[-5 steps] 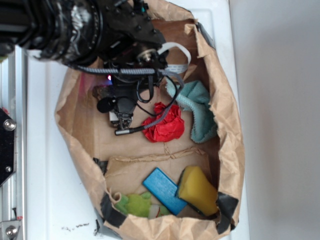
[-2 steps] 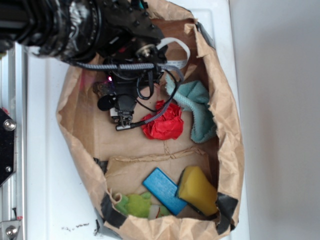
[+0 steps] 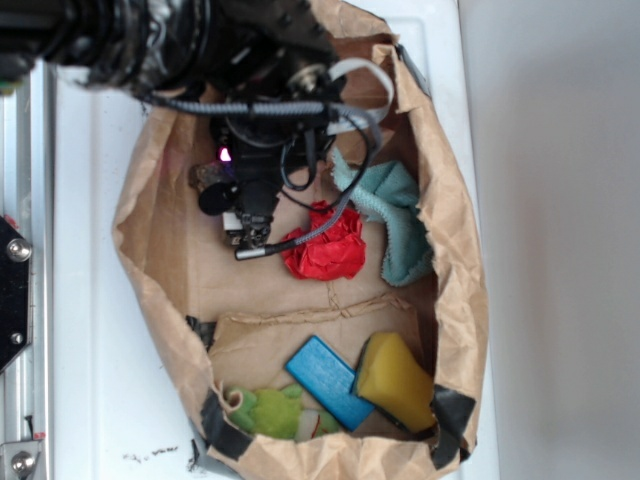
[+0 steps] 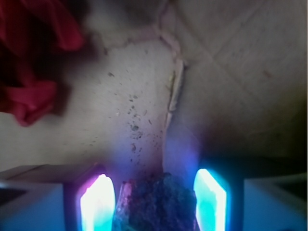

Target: Grab the rock.

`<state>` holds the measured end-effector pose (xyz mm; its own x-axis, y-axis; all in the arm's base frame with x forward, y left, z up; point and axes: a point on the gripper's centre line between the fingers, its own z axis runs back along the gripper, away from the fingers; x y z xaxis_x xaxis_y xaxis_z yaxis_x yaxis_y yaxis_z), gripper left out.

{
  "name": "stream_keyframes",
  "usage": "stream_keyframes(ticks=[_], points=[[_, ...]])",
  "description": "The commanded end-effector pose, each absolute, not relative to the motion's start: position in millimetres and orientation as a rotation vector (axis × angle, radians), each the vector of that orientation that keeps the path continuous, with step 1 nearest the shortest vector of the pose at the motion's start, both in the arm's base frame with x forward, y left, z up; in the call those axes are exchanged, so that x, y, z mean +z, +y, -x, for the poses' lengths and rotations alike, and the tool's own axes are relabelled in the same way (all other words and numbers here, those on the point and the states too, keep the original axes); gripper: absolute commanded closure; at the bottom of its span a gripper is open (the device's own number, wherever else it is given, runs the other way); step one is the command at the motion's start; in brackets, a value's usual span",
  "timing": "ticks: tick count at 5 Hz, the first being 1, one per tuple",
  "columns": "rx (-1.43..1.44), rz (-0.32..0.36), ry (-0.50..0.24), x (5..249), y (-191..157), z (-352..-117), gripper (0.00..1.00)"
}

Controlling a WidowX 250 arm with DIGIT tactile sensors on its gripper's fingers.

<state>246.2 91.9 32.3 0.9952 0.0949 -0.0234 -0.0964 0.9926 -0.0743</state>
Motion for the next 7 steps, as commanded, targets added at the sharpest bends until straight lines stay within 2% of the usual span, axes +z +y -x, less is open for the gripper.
stream_keyframes(ticks=[1, 2, 3, 4, 5, 7], points=[[0.147, 0.025, -0.117, 105.2, 60.4, -259.7, 1.0], [0.163, 0.017, -0.147, 129.5, 35.7, -252.4, 1.0], [0.17, 0.047, -0.124, 148.4, 23.5, -253.5, 1.0], [0.182, 0.043, -0.134, 155.7, 13.9, -259.2, 1.0], [0.16, 0.038, -0.176, 162.5, 6.1, -264.9, 1.0], [0.055, 0.066, -0.284, 176.7, -11.0, -261.9, 1.0]])
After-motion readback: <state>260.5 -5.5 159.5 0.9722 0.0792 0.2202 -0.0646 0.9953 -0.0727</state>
